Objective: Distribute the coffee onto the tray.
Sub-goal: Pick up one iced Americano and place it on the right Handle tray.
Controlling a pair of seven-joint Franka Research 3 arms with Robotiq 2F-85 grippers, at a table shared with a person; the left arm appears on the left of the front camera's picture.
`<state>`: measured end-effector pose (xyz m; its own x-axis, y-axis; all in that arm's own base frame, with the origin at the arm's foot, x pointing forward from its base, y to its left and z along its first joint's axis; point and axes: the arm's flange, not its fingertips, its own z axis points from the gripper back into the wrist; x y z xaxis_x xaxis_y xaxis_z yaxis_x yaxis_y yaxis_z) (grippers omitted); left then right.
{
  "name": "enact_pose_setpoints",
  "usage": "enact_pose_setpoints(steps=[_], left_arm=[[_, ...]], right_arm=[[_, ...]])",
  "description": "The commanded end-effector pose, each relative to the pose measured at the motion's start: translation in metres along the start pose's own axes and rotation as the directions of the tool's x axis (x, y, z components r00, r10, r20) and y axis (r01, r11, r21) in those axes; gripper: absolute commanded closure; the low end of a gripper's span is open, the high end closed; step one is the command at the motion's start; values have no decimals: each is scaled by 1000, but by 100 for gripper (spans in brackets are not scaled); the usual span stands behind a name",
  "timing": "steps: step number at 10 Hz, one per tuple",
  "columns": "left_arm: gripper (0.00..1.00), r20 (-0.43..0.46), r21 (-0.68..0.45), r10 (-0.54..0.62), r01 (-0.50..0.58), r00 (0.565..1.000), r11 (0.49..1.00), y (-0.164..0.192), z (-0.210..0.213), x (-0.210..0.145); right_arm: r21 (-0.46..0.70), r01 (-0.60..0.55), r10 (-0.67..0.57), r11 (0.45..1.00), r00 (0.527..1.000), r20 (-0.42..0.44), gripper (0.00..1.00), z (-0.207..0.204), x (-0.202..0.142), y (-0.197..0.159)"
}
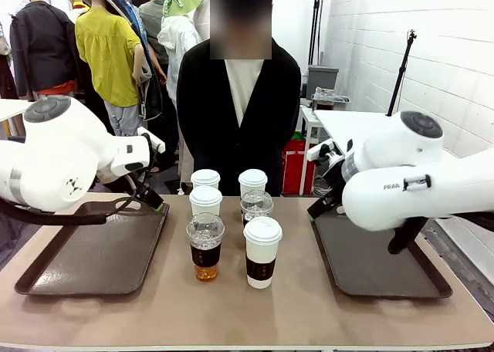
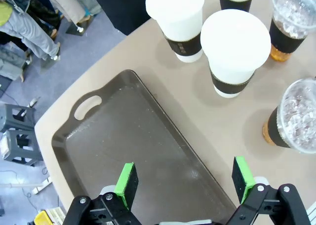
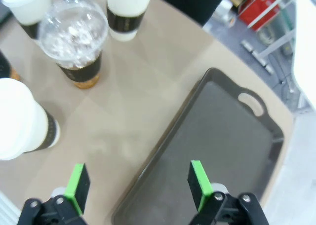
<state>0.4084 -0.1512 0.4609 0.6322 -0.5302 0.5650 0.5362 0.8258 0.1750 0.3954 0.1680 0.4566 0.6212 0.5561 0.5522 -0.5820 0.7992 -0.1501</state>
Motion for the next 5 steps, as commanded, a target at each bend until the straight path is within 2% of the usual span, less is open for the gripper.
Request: enact_pose_setpoints(steps=[1,5], left_arm=[[0,-29,-5,-47,47,998,999,-1,20,12],[0,-65,-9,-112,111,992,994,3,45,26]], right_arm=[[22,-17,17,1000,1000,4,0,28,4,-3],[40,-44,43,998,999,14,0,44,14,-3]])
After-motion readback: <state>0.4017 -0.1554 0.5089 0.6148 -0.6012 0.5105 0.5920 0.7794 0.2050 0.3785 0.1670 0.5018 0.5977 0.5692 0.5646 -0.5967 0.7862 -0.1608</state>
